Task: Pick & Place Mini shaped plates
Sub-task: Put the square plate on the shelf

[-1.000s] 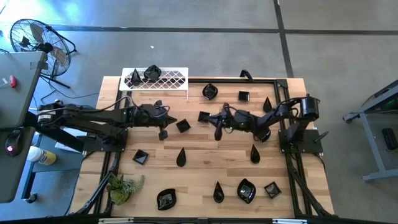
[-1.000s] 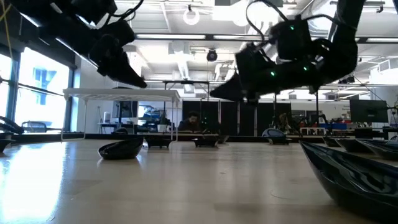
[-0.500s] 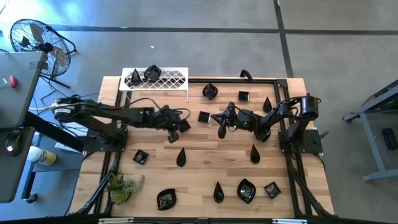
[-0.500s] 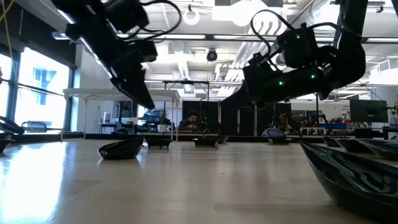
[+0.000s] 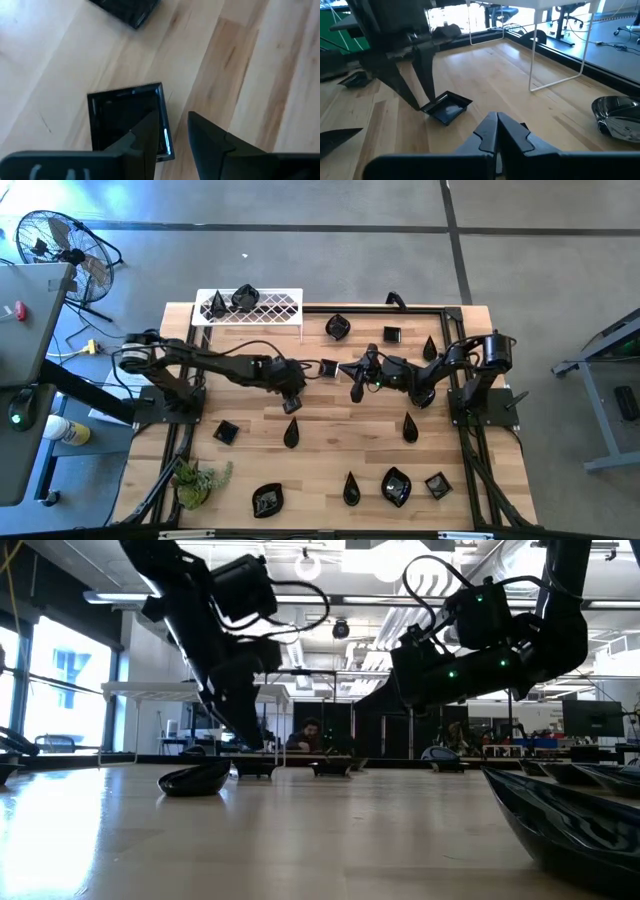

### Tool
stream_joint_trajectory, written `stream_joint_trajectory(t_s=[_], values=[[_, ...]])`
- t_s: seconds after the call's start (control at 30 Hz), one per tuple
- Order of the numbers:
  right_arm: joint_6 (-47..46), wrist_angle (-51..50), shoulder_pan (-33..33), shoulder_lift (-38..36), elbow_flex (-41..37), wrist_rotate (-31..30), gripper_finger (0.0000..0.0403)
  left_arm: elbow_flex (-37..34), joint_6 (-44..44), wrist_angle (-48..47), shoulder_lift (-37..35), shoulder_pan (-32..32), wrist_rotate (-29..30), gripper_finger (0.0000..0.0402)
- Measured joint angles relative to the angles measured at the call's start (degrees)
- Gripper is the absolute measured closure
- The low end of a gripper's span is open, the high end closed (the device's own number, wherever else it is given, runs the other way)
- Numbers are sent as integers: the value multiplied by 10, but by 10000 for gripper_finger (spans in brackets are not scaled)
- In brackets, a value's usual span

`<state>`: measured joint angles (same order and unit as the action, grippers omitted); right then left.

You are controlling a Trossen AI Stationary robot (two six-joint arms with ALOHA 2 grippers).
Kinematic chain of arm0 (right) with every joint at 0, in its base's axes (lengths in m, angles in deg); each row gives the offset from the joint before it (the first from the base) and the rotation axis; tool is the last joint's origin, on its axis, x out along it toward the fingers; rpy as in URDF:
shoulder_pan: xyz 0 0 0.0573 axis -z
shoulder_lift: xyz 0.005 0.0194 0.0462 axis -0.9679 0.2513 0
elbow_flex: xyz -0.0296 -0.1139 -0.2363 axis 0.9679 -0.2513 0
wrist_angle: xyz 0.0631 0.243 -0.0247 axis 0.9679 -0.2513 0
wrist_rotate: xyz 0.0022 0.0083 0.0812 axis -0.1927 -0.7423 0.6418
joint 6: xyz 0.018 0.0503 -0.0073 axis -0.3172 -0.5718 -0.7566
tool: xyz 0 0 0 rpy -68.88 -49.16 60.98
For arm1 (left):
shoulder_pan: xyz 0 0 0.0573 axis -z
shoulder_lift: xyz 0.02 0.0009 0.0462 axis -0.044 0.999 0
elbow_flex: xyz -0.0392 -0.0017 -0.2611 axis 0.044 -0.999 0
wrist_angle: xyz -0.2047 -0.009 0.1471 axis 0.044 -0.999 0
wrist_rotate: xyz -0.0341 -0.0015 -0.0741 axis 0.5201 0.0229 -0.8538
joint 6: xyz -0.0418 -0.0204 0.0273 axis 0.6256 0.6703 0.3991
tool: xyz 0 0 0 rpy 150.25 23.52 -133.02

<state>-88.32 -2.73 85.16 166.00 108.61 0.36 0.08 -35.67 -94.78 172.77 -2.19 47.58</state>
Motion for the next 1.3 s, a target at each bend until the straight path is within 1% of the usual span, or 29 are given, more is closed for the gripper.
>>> stream_joint_trajectory(t_s=[0.2, 0.3, 0.5, 0.6, 0.8, 0.87, 0.97, 1.07, 1.17, 1.2, 1.23, 1.3], values=[[10, 0, 0, 0, 0, 0, 399, 7, 8, 3, 26, 0, 5, 300], [14, 0, 0, 0, 0, 0, 401, 7, 17, 2, 40, 0, 19, 300], [14, 0, 0, 0, 0, 0, 394, 7, 28, 6, 57, 0, 19, 302], [14, 0, 0, 0, 0, 0, 397, 7, 28, 8, 59, 0, 22, 319], [14, 0, 0, 0, 0, 0, 399, 7, 8, 8, 59, 0, 13, 381], [14, 0, 0, 0, 0, 0, 396, 9, -2, 6, 59, 0, 4, 394], [14, 0, 0, 0, 1, 0, 395, 30, -14, -29, 52, -2, -12, 393], [14, -1, 0, 0, 1, 0, 397, 73, -52, -80, 33, -1, -15, 397], [14, -5, 0, 0, 1, 0, 401, 109, -92, -149, 5, -1, -12, 399], [14, -8, 0, 0, 1, 0, 401, 124, -106, -153, -4, -1, -10, 399], [15, -10, 0, 0, 1, 0, 401, 138, -120, -158, -14, -2, -6, 399], [14, -12, 0, 0, 1, -1, 399, 158, -151, -202, -42, -2, 13, 400]])
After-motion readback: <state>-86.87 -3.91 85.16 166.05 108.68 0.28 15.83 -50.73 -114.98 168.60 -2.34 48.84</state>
